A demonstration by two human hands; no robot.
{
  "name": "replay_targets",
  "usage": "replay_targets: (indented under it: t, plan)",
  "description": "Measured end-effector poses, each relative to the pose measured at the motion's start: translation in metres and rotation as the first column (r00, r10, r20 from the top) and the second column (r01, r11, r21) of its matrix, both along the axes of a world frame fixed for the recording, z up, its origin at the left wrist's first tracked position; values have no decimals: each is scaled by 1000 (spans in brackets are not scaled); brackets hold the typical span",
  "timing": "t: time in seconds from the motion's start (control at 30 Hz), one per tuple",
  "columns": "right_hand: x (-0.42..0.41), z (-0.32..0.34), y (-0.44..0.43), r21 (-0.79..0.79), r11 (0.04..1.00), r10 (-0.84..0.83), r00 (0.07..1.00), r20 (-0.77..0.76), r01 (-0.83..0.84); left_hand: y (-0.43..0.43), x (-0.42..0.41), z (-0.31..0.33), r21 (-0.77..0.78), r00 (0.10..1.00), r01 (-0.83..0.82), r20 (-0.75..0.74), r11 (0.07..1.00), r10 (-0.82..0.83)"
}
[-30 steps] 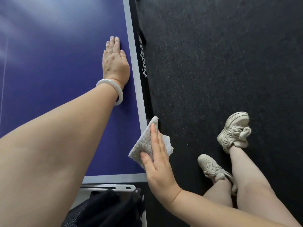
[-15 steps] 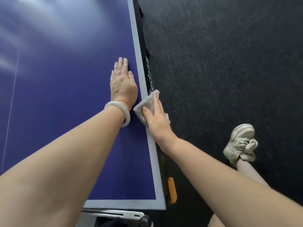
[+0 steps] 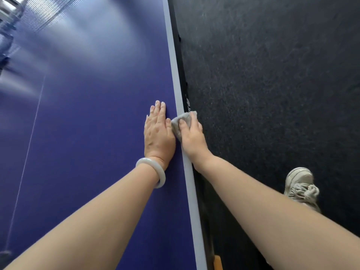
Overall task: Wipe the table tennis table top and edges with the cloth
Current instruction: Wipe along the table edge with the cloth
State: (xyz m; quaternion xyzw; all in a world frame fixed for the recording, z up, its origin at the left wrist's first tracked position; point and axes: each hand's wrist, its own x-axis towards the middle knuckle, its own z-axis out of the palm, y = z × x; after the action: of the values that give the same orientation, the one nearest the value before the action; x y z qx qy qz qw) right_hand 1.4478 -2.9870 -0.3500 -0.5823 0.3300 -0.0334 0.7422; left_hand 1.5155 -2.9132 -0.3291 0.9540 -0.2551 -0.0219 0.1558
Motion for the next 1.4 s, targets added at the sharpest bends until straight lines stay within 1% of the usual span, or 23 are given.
replay_targets:
  t: [0.07, 0.17, 0.23, 0.3, 0.37, 0.5, 0.63, 0.7, 0.8, 0.9, 1.0, 1.07, 1.13, 1.23, 1.27, 1.3, 1.4]
  plan:
    - [10, -5, -3, -29, 1000, -6, 1000, 13, 6, 0, 0, 2, -44, 1000, 4, -18, 999, -5]
    - [5, -9, -6, -54, 998, 40, 999, 18, -39, 0, 5, 8, -127, 998, -27, -59, 992, 20]
    - [4, -12, -7, -72, 996, 61, 998, 14, -60, -1, 18, 16, -137, 1000, -20, -11, 990, 19]
    - [4, -13, -8, -79, 995, 70, 997, 25, -68, -10, 36, 22, -74, 998, 14, 70, 997, -9]
    - [2, -13, -7, -59, 996, 73, 996, 52, -70, -28, 57, 24, 26, 993, 58, 96, 998, -61]
    - [2, -14, -7, -42, 998, 43, 992, 121, -39, -66, 107, 21, 165, 994, 66, 76, 984, -80]
    - [4, -18, -9, -116, 992, 70, 972, 222, -45, -93, 153, 14, 252, 999, 6, 30, 968, -14]
    - [5, -21, -10, -117, 992, 78, 962, 260, -49, -97, 159, 5, 203, 999, -36, 7, 979, 35]
    - [32, -22, -25, -45, 997, 73, 968, 239, -64, -93, 157, -2, 64, 996, -84, 5, 994, 84]
    - [95, -16, -65, 88, 995, 21, 977, 211, -40, -92, 157, 2, 33, 997, -78, 5, 996, 77]
    - [145, -9, -104, 159, 986, 29, 985, 171, -57, -95, 155, 4, 28, 997, -74, -11, 997, 74]
    - [137, -11, -101, 154, 986, 38, 985, 171, -65, -95, 153, 3, 25, 997, -76, -17, 997, 77]
    - [103, -14, -80, 124, 988, 71, 980, 183, -94, -95, 153, 3, 19, 996, -82, -17, 996, 82]
    - [51, -18, -47, 42, 982, 180, 976, 121, -186, -96, 151, 3, 20, 996, -85, -12, 996, 86]
    - [49, -16, -48, 39, 975, 216, 973, 84, -220, -95, 150, 3, 18, 996, -87, -14, 996, 87]
    - [56, -13, -53, 70, 971, 225, 972, 66, -230, -95, 150, 3, 16, 996, -88, -16, 996, 88]
    - [115, -12, -87, 159, 974, 147, 984, 104, -162, -94, 150, 4, 13, 996, -90, -10, 996, 90]
